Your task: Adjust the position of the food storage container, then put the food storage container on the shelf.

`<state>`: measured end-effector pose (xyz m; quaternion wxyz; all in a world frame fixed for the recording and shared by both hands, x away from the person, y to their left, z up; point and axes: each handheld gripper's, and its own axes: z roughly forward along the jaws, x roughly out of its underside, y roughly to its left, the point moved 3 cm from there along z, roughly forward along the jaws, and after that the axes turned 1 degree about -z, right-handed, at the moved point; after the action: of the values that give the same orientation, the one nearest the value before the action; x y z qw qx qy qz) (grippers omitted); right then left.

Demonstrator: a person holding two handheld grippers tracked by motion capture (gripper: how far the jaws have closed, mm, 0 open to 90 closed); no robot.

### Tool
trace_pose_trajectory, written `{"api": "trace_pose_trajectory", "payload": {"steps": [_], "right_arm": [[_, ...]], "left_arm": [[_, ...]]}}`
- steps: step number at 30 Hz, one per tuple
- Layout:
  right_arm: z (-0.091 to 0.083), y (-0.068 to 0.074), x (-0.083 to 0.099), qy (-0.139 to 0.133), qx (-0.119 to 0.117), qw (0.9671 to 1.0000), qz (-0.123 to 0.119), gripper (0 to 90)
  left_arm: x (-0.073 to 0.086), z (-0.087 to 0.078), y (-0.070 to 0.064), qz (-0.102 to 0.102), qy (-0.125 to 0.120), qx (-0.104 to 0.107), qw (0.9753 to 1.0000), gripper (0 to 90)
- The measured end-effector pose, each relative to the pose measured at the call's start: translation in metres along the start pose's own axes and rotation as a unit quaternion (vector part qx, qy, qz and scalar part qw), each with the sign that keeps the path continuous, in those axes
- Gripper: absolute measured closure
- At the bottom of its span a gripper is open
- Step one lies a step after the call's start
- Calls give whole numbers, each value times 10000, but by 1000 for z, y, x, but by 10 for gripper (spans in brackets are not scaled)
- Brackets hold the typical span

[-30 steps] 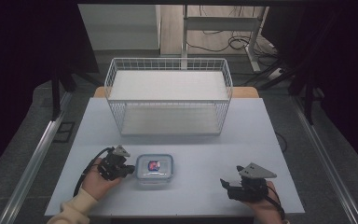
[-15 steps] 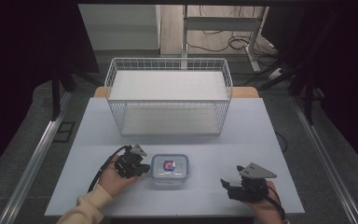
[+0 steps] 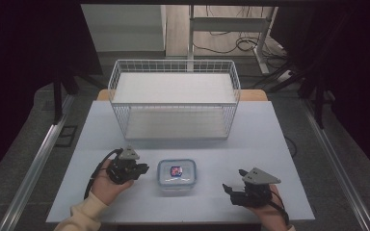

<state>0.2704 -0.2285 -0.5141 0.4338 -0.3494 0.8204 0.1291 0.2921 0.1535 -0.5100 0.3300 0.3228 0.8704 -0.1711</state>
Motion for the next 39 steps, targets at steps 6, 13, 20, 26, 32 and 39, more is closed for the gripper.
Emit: {"api": "trace_pose_trajectory", "payload": {"steps": [6, 13, 20, 26, 32, 39], "right_arm": [[1, 1, 1, -16, -104, 9999, 24, 220], [1, -3, 1, -91, -202, 9996, 180, 219], [0, -3, 0, -238, -245, 9993, 134, 197], [5, -3, 0, -271, -232, 9993, 91, 188], [7, -1, -14, -301, -621, 9953, 679, 198], [27, 11, -34, -44, -1063, 9897, 963, 164]], "left_arm": [[0, -8, -4, 21, -447, -395, 9982, 432], [2, -10, -6, -194, -506, -302, 9981, 316], [0, -9, -7, -502, -405, -156, 9978, 211], [1, -5, -9, -578, -372, -47, 9976, 188], [7, -11, -11, -658, -420, -101, 9969, 155], [-2, -2, -9, -1368, -501, 664, 9871, 135]]}}
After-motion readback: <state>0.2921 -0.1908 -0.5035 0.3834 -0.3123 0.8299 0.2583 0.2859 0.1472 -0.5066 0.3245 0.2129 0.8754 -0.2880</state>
